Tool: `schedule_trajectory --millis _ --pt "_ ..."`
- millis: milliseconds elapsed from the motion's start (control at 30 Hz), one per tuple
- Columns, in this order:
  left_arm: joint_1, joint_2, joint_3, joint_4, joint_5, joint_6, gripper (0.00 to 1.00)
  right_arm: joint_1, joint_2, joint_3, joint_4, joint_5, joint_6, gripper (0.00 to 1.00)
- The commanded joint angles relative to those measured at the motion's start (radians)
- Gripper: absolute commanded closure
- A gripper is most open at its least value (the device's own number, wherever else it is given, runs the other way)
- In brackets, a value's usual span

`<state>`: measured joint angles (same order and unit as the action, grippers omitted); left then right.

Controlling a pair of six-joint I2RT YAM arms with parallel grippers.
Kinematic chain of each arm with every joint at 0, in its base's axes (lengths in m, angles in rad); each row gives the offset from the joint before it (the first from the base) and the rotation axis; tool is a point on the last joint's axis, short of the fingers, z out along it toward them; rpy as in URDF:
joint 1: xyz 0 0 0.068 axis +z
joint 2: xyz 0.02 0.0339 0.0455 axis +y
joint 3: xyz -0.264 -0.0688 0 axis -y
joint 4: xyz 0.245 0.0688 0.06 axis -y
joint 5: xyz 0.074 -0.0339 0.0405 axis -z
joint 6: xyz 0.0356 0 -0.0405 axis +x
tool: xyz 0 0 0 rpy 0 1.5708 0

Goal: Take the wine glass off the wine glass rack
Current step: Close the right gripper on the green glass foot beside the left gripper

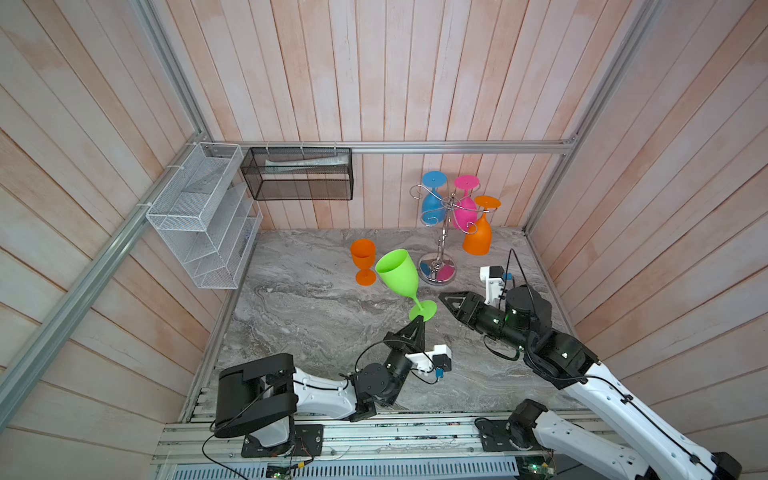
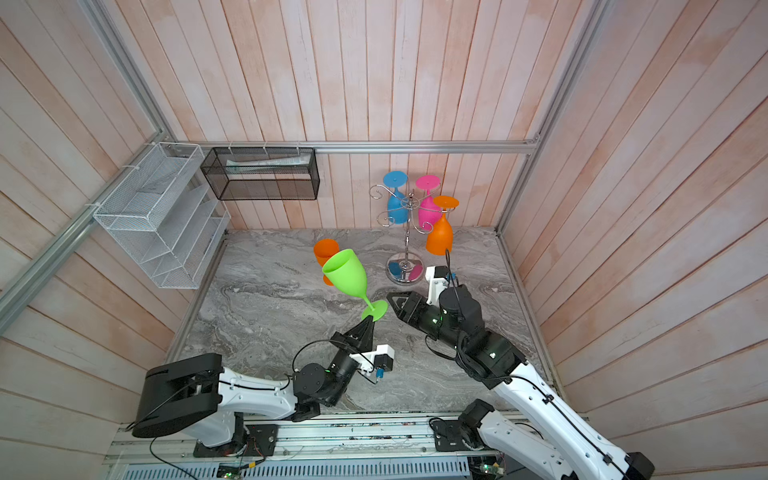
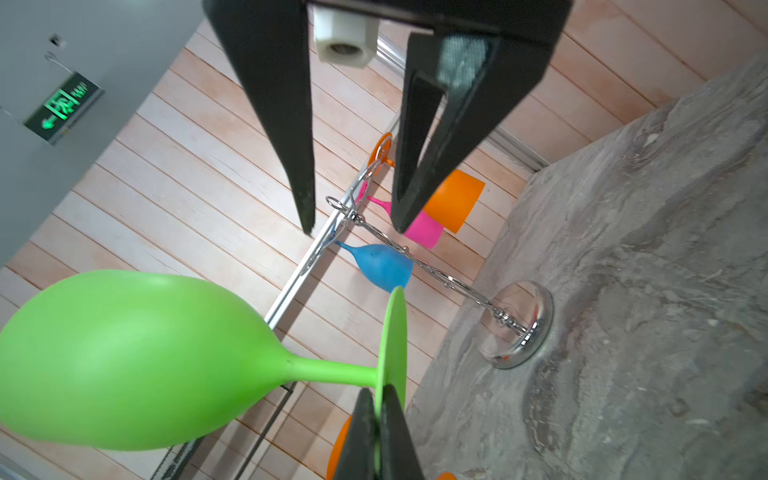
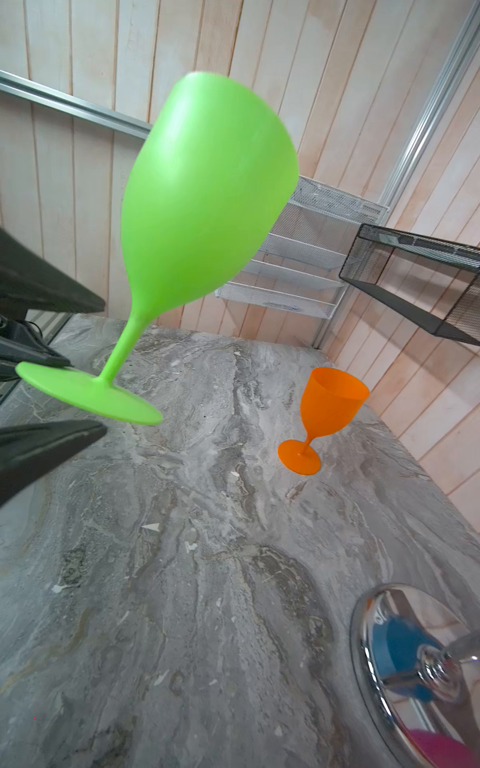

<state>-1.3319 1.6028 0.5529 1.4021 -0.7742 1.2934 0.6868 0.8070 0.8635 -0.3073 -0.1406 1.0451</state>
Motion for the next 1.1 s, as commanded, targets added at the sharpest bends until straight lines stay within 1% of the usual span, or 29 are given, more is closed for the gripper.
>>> schedule_trajectory --millis 0,100,200,300,533,967,1067 --pt "-0.004 0.046 0.001 0.246 0.014 0.159 1.0 -0.029 -0.006 -0.027 0.034 -0.095 0.027 0.56" --pt "-0.005 0.065 0.009 0.247 0.026 0.175 1.0 -0.053 -0.007 -0.049 0.053 -0.137 0.038 0.56" --pt "-0.005 0.077 0.016 0.247 0.034 0.186 1.0 -0.069 -0.005 -0.061 0.058 -0.146 0.034 0.56" --pt "-0.004 0.091 0.024 0.247 0.039 0.199 1.0 -0.096 0.005 -0.074 0.081 -0.181 0.036 0.57" --pt "-0.004 0.108 0.032 0.247 0.037 0.203 1.0 -0.108 0.034 -0.078 0.111 -0.213 0.034 0.58" --pt "-0.003 0.134 0.04 0.247 0.033 0.202 1.0 -0.108 0.06 -0.13 0.159 -0.224 0.046 0.67" --pt "-0.003 0.135 0.038 0.247 0.035 0.203 1.0 -0.107 0.073 -0.136 0.171 -0.235 0.045 0.72"
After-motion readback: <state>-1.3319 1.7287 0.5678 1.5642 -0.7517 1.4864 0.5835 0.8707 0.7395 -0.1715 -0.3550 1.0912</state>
